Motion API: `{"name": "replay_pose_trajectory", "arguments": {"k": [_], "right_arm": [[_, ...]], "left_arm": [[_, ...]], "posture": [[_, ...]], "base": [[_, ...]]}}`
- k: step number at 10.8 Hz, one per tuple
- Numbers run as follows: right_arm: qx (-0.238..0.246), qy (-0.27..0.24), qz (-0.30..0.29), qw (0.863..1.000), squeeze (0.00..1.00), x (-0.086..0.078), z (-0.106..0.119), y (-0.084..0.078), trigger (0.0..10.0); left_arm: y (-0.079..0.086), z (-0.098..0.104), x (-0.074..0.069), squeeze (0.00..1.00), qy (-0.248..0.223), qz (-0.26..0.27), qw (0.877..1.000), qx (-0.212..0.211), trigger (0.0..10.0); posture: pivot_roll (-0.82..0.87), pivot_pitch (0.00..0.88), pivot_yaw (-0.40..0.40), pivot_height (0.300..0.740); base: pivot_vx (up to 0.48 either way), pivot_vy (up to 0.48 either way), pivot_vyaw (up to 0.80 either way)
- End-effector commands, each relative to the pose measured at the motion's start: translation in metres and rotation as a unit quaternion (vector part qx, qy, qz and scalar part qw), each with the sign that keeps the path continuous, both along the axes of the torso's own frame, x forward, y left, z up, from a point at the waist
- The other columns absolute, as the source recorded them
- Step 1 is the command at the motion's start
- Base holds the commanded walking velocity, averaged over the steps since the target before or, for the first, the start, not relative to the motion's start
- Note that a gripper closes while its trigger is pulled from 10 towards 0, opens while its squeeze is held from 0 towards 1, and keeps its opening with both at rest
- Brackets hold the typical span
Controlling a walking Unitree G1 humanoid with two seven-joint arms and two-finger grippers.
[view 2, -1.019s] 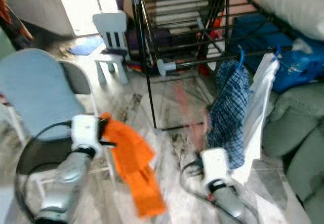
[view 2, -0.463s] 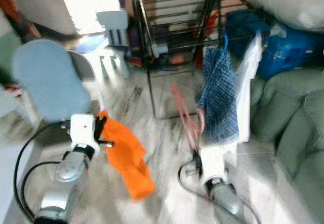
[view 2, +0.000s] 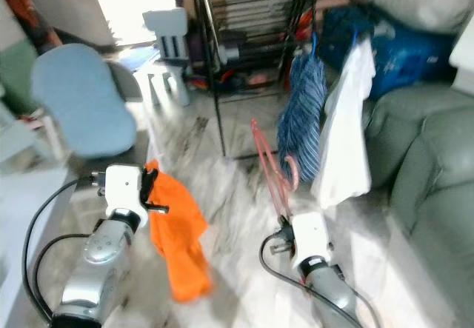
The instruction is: Hang hanger
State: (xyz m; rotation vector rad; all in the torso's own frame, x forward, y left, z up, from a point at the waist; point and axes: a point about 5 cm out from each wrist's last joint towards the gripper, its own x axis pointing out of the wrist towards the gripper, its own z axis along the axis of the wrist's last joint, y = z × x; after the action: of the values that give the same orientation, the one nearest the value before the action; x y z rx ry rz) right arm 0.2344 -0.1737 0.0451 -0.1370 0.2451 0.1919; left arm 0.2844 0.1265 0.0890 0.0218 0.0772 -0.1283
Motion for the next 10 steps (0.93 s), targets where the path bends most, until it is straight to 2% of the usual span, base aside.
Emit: {"name": "replay_pose_trajectory", "arguments": {"k": [1, 4, 6, 7, 8, 9, 10], "right_arm": [[0.003, -0.007, 0.002, 1.0, 0.0, 0.003, 0.003, 0.001, 0.0], [-0.004, 0.0, 0.04, 0.999, 0.0, 0.008, 0.006, 0.004, 0.0], [-0.005, 0.01, 0.092, 0.996, 0.0, 0.014, 0.005, 0.015, 0.0], [-0.003, 0.013, 0.109, 0.994, 0.0, 0.018, 0.004, 0.022, 0.0], [0.002, 0.012, 0.132, 0.991, 0.0, 0.026, 0.004, 0.033, 0.0], [0.004, 0.003, 0.138, 0.99, 0.0, 0.039, 0.009, 0.039, 0.0], [0.007, -0.008, 0.13, 0.991, 0.0, 0.047, 0.015, 0.039, 0.0]], "left_arm": [[0.001, 0.006, 0.002, 0.0, -0.016, 0.001, 1.0, 0.007, 10.0], [0.001, 0.003, -0.008, 0.0, -0.021, 0.026, 0.999, 0.001, 10.0], [0.011, -0.002, -0.023, 0.0, -0.015, 0.074, 0.997, -0.004, 10.0], [0.016, -0.004, -0.029, 0.0, -0.014, 0.088, 0.996, 0.003, 10.0], [0.021, -0.004, -0.031, 0.0, -0.017, 0.094, 0.995, 0.014, 10.0], [0.022, -0.001, -0.026, 0.0, -0.02, 0.091, 0.995, 0.028, 10.0], [0.022, 0.004, -0.022, 0.0, -0.026, 0.089, 0.995, 0.028, 10.0]], "posture": [[-0.15, 0.0, 0.075, 0.74], [-0.11, 0.0, -0.011, 0.74], [-0.02, 0.0, -0.103, 0.74], [0.01, 0.0, -0.122, 0.74], [0.05, 0.0, -0.142, 0.74], [0.07, 0.0, -0.137, 0.74], [0.06, 0.0, -0.121, 0.74]], "base": [[-0.285, 0.0, 0.0], [-0.19, 0.0, 0.0], [0.0, 0.0, 0.0], [0.0, 0.0, 0.0], [0.0, 0.0, 0.0], [0.0, 0.0, 0.0], [0.0, 0.0, 0.0]]}}
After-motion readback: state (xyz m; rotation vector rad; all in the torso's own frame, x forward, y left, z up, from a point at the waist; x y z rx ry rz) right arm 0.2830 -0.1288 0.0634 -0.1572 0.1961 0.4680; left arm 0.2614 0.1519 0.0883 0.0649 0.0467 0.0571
